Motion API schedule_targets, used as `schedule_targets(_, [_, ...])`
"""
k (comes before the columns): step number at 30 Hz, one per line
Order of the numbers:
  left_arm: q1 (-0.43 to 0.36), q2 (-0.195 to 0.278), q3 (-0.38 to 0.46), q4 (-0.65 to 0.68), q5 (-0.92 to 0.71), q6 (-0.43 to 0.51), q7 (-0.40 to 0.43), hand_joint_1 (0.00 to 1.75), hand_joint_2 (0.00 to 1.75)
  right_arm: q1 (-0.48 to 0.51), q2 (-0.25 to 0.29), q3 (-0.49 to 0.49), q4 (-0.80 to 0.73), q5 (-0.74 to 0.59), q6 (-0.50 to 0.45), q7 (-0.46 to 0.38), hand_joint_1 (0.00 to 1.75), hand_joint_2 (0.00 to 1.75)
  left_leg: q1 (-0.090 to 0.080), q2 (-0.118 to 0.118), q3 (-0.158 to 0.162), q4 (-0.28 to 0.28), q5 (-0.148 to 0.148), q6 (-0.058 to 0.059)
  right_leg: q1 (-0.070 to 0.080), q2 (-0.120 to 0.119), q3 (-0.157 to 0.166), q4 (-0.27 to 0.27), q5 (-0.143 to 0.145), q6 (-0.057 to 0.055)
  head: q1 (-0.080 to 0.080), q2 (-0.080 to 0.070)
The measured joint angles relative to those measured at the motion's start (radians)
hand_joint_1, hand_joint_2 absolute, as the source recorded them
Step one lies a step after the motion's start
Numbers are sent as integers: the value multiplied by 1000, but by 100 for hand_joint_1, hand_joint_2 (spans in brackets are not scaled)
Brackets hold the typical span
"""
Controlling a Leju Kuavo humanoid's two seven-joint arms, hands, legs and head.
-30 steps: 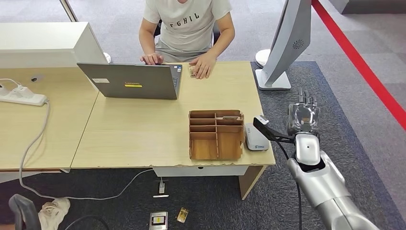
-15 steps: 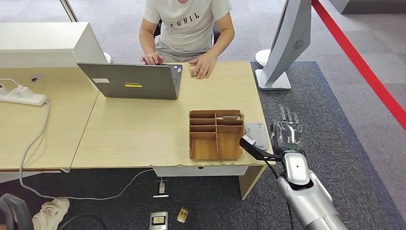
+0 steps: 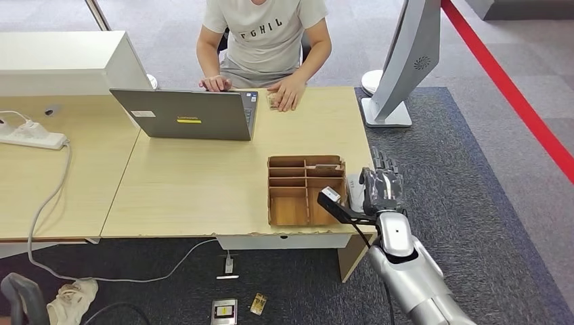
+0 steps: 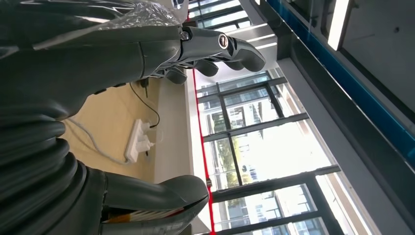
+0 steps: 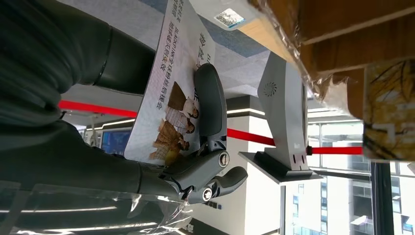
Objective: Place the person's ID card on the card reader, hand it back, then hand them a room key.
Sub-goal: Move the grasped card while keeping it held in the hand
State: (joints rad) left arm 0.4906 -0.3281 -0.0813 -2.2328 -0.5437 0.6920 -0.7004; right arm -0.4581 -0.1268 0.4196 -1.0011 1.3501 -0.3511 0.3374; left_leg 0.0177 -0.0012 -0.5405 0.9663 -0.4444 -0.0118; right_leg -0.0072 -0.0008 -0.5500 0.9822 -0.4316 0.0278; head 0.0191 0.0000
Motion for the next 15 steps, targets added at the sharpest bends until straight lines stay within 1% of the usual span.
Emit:
schedule_targets(4, [4, -7, 0, 0, -29, 0, 0, 0, 175, -19, 16, 7, 67, 28, -8, 58, 175, 175, 0, 0, 0, 0, 0, 0, 0, 0, 0, 0, 0, 0, 0, 0])
schedule_targets(8, [12, -13, 1, 0, -50, 0, 0, 0, 175, -47, 15, 8, 130, 30, -3, 122, 175, 175, 0, 0, 0, 0, 0, 0, 0, 0, 0, 0, 0, 0, 0, 0])
schedule_targets(15, [16, -19, 4, 0, -55, 0, 0, 0, 175, -61, -6, 8, 201, 25, 22, 144, 175, 175, -1, 0, 0, 0, 0, 0, 0, 0, 0, 0, 0, 0, 0, 0])
